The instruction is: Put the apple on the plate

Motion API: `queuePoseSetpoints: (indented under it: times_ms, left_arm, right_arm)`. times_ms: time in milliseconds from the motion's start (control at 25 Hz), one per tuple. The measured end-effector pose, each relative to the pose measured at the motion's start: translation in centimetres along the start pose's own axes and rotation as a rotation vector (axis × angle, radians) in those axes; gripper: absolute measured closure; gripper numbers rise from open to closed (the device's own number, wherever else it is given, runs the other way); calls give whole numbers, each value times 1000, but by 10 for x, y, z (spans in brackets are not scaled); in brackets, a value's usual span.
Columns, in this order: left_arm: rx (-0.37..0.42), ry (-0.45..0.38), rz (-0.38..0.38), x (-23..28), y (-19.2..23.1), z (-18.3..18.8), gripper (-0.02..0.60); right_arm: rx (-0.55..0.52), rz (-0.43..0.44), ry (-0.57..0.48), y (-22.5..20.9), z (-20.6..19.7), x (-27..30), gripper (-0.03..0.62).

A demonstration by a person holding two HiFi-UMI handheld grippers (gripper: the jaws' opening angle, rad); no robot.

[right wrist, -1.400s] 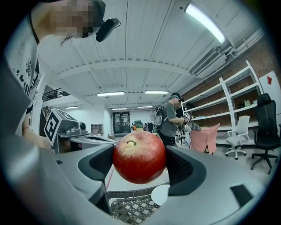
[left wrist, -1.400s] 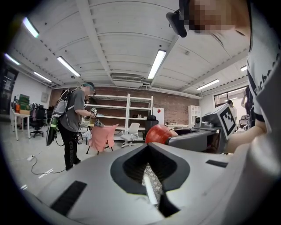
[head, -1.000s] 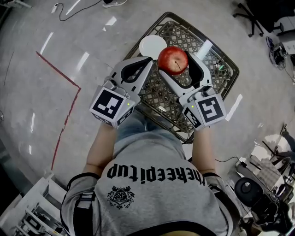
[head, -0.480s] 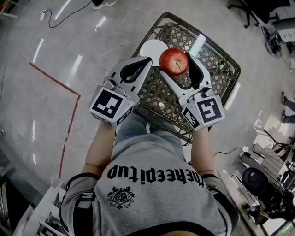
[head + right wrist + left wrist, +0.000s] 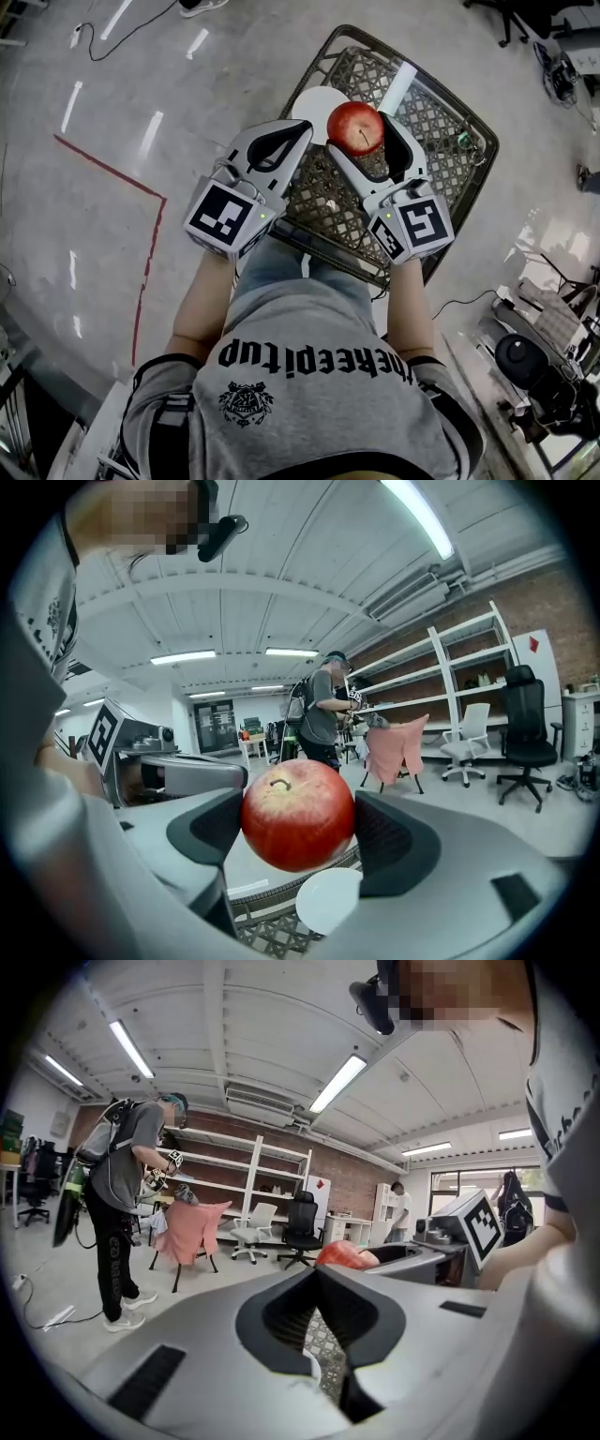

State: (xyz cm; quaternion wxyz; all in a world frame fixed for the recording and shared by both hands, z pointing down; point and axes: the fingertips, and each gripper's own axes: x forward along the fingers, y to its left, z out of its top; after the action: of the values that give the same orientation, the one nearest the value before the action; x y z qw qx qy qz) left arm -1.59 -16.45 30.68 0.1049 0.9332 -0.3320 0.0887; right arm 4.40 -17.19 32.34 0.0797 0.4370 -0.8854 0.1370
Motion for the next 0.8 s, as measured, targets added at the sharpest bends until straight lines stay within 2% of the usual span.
queuePoseSetpoints:
  times_ms: [160,400,800]
  left_arm:
    - [-10,4,-16,3,5,-1,569]
    - [-32,14,-44,13,25,-24,569]
    - [-66,22,-34,14,54,-46,569]
  right_arm:
    - [26,-17,18,-6,-8,9,207]
    - [52,-39,58,-15,-43,41,207]
    - [85,-42,116,-18,-75,73,207]
